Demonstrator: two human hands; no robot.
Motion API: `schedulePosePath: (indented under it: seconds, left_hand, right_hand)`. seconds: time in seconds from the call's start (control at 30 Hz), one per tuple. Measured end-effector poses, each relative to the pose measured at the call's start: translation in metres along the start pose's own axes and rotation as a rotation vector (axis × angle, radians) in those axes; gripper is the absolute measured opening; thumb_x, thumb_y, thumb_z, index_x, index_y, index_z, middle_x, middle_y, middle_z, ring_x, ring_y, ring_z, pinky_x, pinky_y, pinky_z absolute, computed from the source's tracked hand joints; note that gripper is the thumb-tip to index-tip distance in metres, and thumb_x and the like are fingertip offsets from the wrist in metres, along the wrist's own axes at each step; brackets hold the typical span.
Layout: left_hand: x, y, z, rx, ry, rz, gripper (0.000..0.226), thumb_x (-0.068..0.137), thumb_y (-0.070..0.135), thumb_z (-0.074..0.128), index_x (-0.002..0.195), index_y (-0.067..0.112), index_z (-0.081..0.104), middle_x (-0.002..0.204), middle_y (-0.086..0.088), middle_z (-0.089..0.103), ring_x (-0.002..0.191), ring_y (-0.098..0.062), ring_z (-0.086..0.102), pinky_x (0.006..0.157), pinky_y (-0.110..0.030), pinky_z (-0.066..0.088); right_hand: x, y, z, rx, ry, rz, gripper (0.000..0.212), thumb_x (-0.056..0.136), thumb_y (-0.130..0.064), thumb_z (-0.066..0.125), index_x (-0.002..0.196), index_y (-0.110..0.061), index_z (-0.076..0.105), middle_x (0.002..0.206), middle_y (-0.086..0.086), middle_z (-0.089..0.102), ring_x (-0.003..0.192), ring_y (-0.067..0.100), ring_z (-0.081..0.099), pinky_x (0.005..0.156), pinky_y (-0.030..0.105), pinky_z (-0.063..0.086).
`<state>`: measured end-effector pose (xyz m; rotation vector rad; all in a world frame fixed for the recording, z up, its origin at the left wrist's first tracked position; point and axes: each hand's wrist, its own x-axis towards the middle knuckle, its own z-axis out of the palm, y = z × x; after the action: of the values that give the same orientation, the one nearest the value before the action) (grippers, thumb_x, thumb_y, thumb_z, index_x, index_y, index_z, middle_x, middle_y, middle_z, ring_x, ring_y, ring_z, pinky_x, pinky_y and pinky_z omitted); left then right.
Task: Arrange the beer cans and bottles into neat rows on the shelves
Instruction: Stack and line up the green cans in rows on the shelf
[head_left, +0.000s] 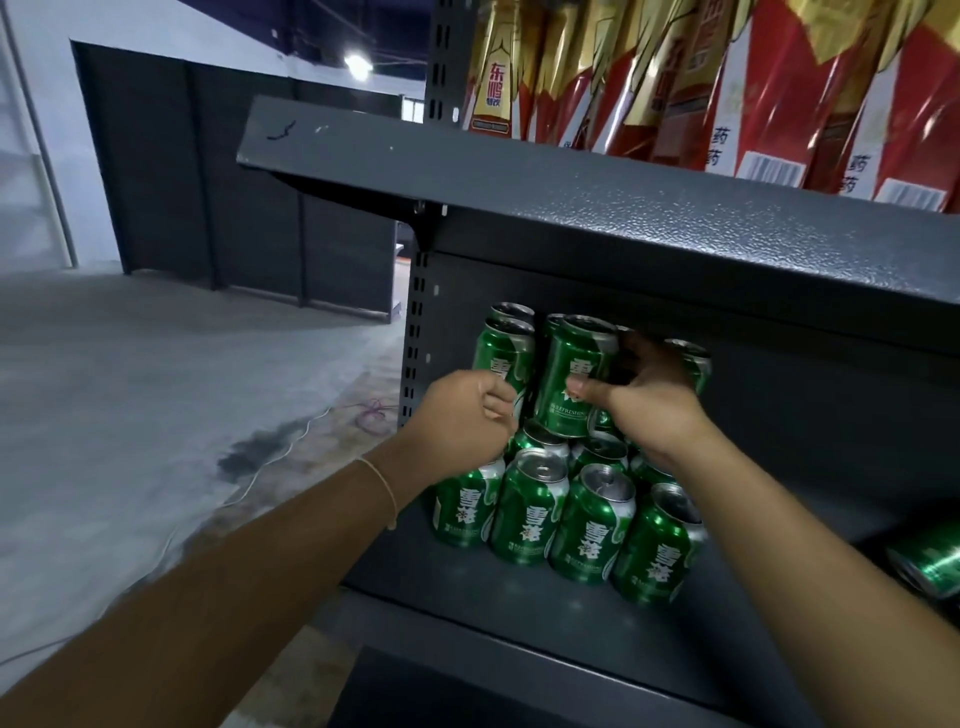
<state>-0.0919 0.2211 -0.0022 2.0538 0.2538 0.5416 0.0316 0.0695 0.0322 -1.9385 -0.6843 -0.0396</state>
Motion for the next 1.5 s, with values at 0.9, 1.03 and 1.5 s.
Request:
schedulePosePath:
  seconds: [0.9,1.03,1.5]
  left_hand:
    - [-0.006,-0.013,0.0,0.154,-0.059,0.114,0.041,0.08,-0.011,0.044,0.106,0.007,0.071,0.103,-0.004,0.07,0.096,-0.01,0.067,0.078,-0.003,0.048]
    - [-0.006,-0.011,0.01,0.135,-0.022,0.188,0.038,0.079,-0.012,0.047,0.103,0.004,0.072,0.1,-0.005,0.071,0.094,-0.011,0.067,0.083,-0.012,0.053]
    - [0.004,0.071,0.122,-0.186,-0.112,0.132,0.037,0.091,-0.003,0.047,0.121,0.016,0.057,0.111,-0.002,0.064,0.094,-0.015,0.068,0.084,-0.04,0.058]
  right_hand:
    - [-0.003,0.014,0.018,-0.095,-0.034,0.007,0.088,0.083,-0.032,0.077,0.153,-0.027,0.025,0.15,0.002,0.042,0.134,0.024,0.043,0.102,0.032,0.042]
    - [0.001,0.019,0.007,0.019,0.001,-0.031,0.076,0.08,-0.033,0.079,0.144,-0.031,0.038,0.135,-0.001,0.057,0.12,0.017,0.056,0.094,0.033,0.052]
    - [-0.026,0.069,-0.116,-0.01,0.17,-0.066,0.025,0.091,0.001,0.063,0.116,0.0,0.063,0.09,-0.003,0.066,0.073,-0.012,0.061,0.07,0.002,0.045]
